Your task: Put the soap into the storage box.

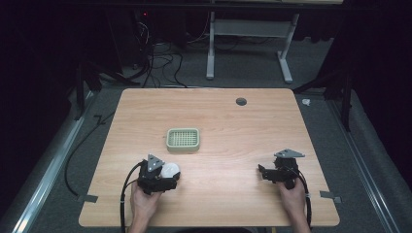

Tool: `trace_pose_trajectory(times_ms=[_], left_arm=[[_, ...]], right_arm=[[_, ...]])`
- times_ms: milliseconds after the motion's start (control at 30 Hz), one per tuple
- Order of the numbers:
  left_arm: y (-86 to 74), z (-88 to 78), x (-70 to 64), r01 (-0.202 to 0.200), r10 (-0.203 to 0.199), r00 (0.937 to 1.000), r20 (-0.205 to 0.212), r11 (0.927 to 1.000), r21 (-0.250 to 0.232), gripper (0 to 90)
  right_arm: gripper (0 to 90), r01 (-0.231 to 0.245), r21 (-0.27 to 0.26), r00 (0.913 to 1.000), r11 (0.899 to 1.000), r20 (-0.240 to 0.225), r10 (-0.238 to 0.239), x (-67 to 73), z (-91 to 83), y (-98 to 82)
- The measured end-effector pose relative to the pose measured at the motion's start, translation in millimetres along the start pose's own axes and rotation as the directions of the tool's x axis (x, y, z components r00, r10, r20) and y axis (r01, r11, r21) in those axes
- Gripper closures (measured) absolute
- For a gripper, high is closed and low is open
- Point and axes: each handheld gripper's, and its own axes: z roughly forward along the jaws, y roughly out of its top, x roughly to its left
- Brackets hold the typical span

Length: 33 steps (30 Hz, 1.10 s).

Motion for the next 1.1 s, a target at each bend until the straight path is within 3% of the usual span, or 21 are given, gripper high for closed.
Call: trace_pose_trajectory(times_ms=[567,967,1100], left_arm=[[-0.9,18.2,-8.3,-0.040,0.042,0.9983,-0.042,0.9978,0.054,15.7],[-1.6,26.3,-7.7,-0.029,0.033,0.9979,-0.056,0.9969,0.073,17.4],[-5.1,27.4,-5.4,-0.006,0.009,0.9986,-0.053,0.9977,0.067,18.6]], right_arm=[[15.1,-0.001,0.002,1.0000,1.000,0.001,0.001,0.2,-0.1,0.0],[15.1,-0.001,0.001,1.0000,1.000,0.001,0.001,0.2,-0.1,0.0],[15.1,-0.001,0.001,1.0000,1.000,0.001,0.001,0.2,0.0,0.0]])
